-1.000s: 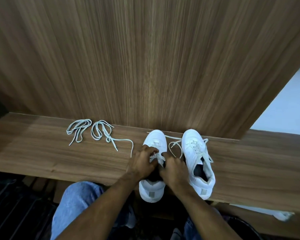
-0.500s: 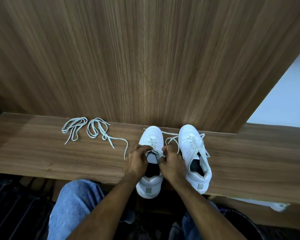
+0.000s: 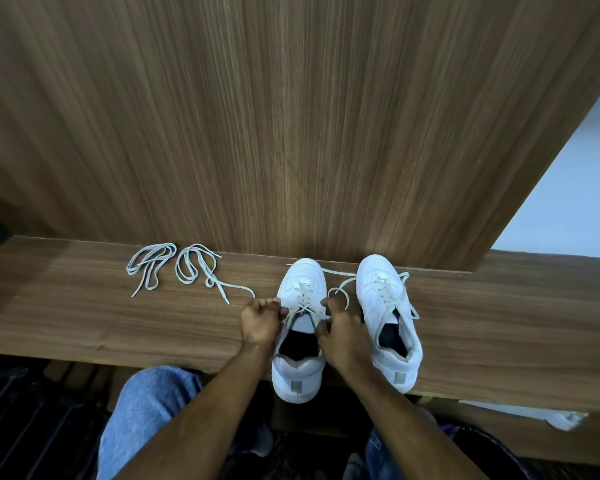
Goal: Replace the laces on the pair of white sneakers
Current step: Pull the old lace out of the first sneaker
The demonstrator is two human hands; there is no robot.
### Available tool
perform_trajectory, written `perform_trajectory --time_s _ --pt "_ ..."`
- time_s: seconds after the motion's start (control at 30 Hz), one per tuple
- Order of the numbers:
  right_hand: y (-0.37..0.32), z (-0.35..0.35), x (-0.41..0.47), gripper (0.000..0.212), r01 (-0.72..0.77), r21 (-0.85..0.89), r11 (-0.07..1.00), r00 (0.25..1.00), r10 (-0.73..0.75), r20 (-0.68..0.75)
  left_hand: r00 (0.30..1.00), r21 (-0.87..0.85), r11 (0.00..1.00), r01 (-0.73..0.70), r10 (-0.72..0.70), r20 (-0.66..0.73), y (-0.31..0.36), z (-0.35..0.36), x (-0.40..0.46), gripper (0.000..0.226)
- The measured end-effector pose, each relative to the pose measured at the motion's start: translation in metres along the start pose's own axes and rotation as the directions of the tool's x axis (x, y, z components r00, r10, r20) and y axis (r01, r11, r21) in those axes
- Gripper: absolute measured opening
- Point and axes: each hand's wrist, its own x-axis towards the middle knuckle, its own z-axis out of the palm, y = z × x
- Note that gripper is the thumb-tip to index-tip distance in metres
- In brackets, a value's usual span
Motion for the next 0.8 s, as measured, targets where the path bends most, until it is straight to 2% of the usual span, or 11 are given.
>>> perform_trajectory --time_s 0.1,0.2,0.27,0.3,0.4,0.47,0.53,0.6,0.67,0.7,0.8 --pt "0.002 0.001 0.001 0.043 -0.009 0.006 1.0 1.0 0.009 0.0 0.96 0.356 0.894 -0.274 0.231 0.159 -0.004 -0.004 0.0 0.011" --pt "0.002 0.001 0.001 0.041 -0.004 0.005 1.0 1.0 0.004 0.008 0.817 0.595 0.56 -0.577 0.412 0.404 0.0 -0.006 -0.009 0.02" --pt "0.002 0.002 0.003 0.039 0.002 0.005 1.0 1.0 -0.002 0.004 0.753 0.711 0.293 -0.64 0.422 0.504 0.001 -0.004 -0.012 0.018" --pt "0.003 0.002 0.003 0.039 0.001 0.005 1.0 1.0 -0.001 0.002 0.749 0.737 0.232 -0.635 0.416 0.515 0.001 -0.003 -0.012 0.017" --pt "0.005 0.004 0.003 0.039 -0.002 0.009 1.0 1.0 0.002 0.002 0.735 0.713 0.279 -0.643 0.486 0.473 0.005 -0.001 -0.013 0.012" --pt "0.007 0.004 0.003 0.04 -0.006 0.012 1.0 1.0 0.006 -0.003 0.76 0.574 0.526 -0.628 0.574 0.306 0.012 0.0 -0.013 0.01" --pt "0.007 0.005 0.003 0.04 -0.01 0.008 1.0 1.0 0.01 -0.001 0.852 0.339 0.804 -0.489 0.524 -0.015 0.021 -0.002 -0.002 0.017" --pt "0.007 0.005 0.003 0.041 -0.013 0.006 1.0 1.0 0.013 0.005 0.899 0.256 0.902 -0.349 0.399 -0.181 0.025 -0.009 0.015 0.013" --pt "0.007 0.005 0.003 0.042 -0.018 -0.001 1.0 1.0 0.018 0.007 0.906 0.368 0.859 -0.357 0.414 -0.086 0.025 -0.014 0.015 0.008" --pt "0.007 0.005 0.002 0.041 -0.02 -0.004 1.0 1.0 0.02 0.01 0.875 0.472 0.765 -0.438 0.483 0.028 0.023 -0.015 0.012 0.017" --pt "0.006 0.005 0.003 0.038 -0.02 -0.012 1.0 1.0 0.02 0.013 0.67 0.653 0.298 -0.697 0.595 0.444 0.014 -0.015 0.0 0.026"
